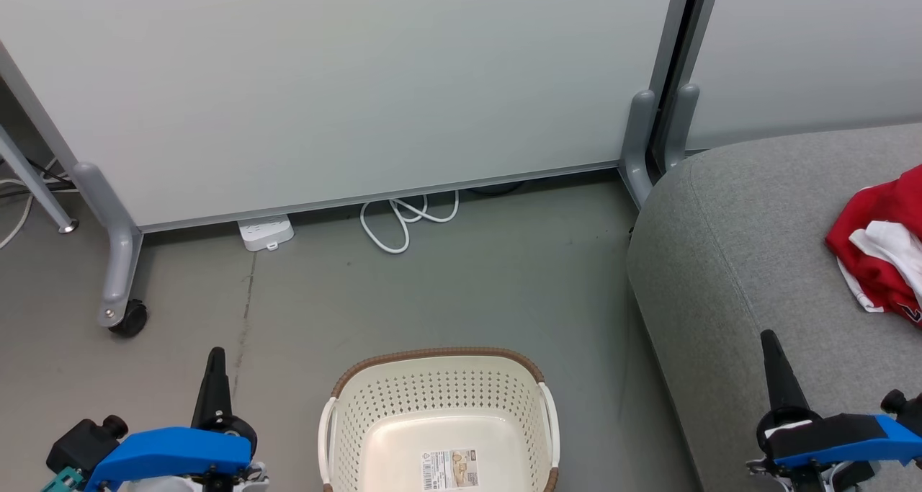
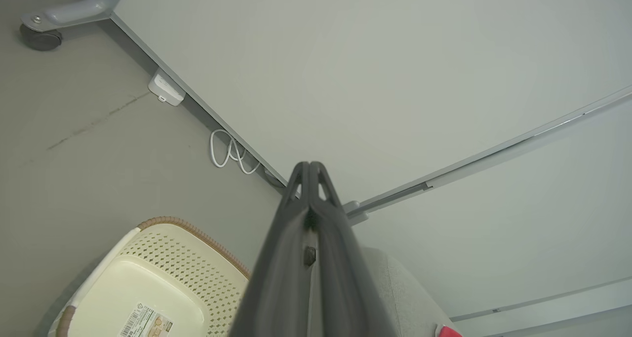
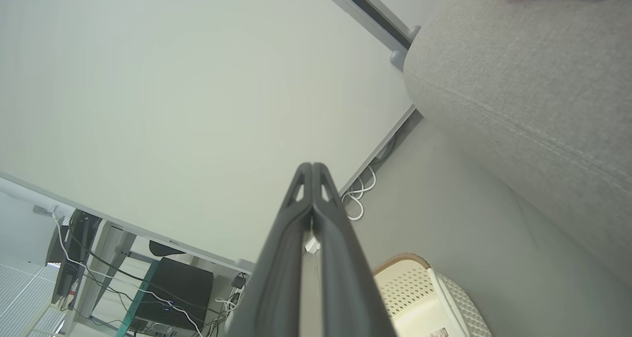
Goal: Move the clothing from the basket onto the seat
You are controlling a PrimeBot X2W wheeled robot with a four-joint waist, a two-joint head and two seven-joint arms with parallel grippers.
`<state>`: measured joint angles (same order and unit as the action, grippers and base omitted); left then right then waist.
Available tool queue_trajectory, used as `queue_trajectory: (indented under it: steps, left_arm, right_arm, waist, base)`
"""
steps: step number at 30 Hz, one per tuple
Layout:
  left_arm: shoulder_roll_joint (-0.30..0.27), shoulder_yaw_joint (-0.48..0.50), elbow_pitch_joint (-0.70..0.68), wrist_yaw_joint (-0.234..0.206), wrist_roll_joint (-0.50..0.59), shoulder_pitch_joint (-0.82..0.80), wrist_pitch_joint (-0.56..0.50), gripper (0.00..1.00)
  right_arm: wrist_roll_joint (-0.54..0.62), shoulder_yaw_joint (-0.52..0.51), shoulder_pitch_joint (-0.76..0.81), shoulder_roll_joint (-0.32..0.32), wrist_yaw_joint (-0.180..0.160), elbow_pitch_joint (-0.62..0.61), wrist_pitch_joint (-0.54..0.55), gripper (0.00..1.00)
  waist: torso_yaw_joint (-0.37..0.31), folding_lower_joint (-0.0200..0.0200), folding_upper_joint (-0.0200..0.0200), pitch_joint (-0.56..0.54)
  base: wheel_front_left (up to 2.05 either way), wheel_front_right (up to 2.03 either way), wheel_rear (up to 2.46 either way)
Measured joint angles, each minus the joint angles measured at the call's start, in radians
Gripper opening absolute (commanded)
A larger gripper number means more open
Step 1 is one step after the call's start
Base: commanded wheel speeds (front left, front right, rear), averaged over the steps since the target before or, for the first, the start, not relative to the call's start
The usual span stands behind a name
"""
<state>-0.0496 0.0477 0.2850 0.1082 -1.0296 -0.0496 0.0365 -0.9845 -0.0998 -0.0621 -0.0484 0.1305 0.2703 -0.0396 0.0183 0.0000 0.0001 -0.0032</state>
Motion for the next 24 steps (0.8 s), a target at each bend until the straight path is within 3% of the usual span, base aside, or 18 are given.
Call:
queue_trajectory:
  steps: [24]
  left_arm:
    - [0.000, 0.026, -0.016, 0.007, -0.238, -0.022, -0.062, 0.00]
  right_arm:
    - [-0.255, -0.006, -0.016, 0.000, 0.000, -0.009, 0.065, 0.00]
  waist:
    - [-0.006, 0.0000, 0.0000, 0.002]
  base:
    - [0.00, 0.00, 0.00]
